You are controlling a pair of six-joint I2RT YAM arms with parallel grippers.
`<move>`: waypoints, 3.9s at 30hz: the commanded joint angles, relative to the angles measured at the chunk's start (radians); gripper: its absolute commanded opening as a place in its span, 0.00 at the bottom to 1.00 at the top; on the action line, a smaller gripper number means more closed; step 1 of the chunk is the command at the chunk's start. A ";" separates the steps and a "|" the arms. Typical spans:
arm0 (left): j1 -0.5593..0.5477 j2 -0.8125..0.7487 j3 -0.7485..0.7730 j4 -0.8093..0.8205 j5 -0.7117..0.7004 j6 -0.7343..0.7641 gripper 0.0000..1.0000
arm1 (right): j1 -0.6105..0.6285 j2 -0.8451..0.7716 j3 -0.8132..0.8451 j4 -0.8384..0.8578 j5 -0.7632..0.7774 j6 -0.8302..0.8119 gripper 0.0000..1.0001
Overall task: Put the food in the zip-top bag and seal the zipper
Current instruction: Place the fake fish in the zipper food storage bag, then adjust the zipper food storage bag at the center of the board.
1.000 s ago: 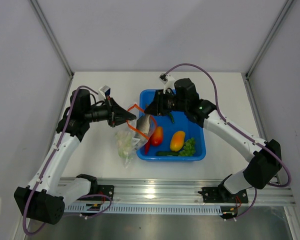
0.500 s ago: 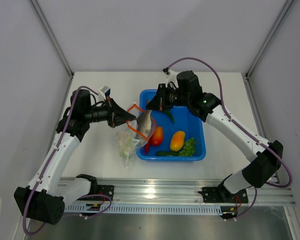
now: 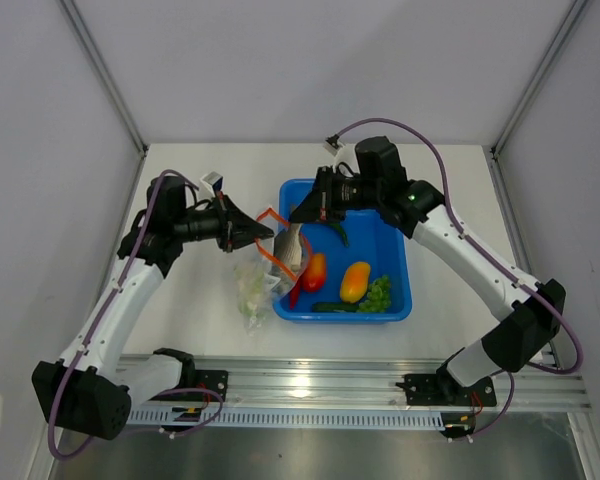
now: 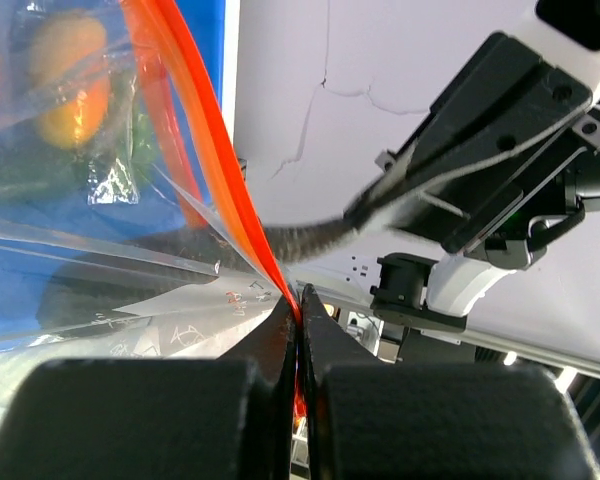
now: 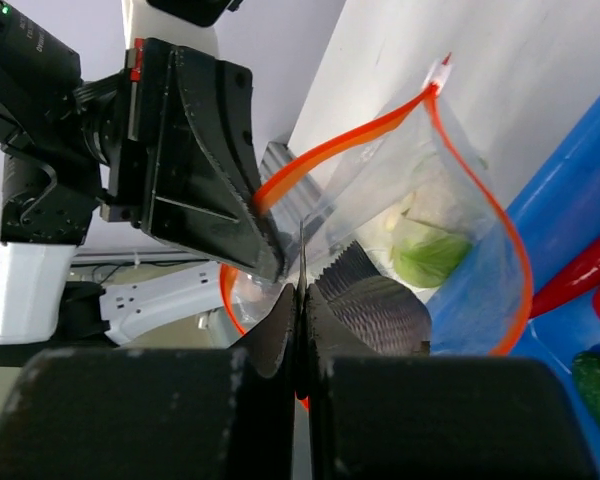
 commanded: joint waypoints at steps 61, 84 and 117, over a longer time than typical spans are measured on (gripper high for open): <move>0.004 -0.328 -0.115 -0.517 -0.339 0.319 0.01 | 0.377 0.011 -0.067 0.043 0.577 0.190 0.00; 0.006 -0.429 -0.187 -0.551 -0.367 0.351 0.01 | 0.431 -0.013 0.094 -0.453 0.656 -0.150 0.57; 0.007 -0.298 -0.075 -0.482 -0.354 0.425 0.01 | 0.379 0.361 0.393 -0.362 0.545 -0.397 0.00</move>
